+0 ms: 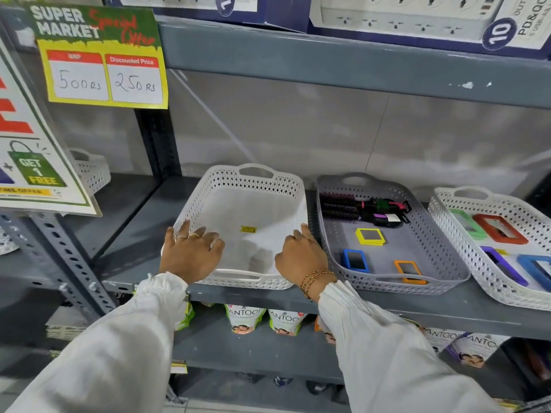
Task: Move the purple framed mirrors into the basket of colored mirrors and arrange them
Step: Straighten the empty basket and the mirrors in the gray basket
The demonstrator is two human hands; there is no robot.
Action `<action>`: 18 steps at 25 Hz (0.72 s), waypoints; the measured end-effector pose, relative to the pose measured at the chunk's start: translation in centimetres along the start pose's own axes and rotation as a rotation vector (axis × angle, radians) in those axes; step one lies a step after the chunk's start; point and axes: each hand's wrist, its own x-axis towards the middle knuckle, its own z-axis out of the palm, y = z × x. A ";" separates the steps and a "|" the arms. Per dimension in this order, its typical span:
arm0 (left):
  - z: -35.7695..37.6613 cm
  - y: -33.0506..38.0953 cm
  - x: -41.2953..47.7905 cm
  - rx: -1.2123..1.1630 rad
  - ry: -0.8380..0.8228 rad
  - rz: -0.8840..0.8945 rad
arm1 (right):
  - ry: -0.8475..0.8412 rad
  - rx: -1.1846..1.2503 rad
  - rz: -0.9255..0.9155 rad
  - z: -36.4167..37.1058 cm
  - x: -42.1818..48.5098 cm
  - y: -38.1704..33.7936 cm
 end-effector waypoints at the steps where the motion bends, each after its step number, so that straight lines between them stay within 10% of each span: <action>1: 0.0 0.0 0.0 0.004 0.004 0.003 | 0.004 -0.001 0.003 0.1 0.0 0.0; 8: 0.0 -0.1 0.0 -0.010 0.027 0.007 | 0.037 0.001 -0.027 -0.3 -0.4 -0.2; 12: -0.9 1.2 -0.4 -0.109 0.160 0.002 | 0.331 0.179 -0.202 -2.7 -2.2 1.2; 15: -2.2 5.6 -0.9 -0.200 0.227 0.117 | 0.567 0.255 -0.062 -4.4 -2.6 6.3; 18: -2.3 11.5 -1.9 -0.360 0.218 0.254 | 0.455 0.226 0.231 -6.2 -3.6 13.1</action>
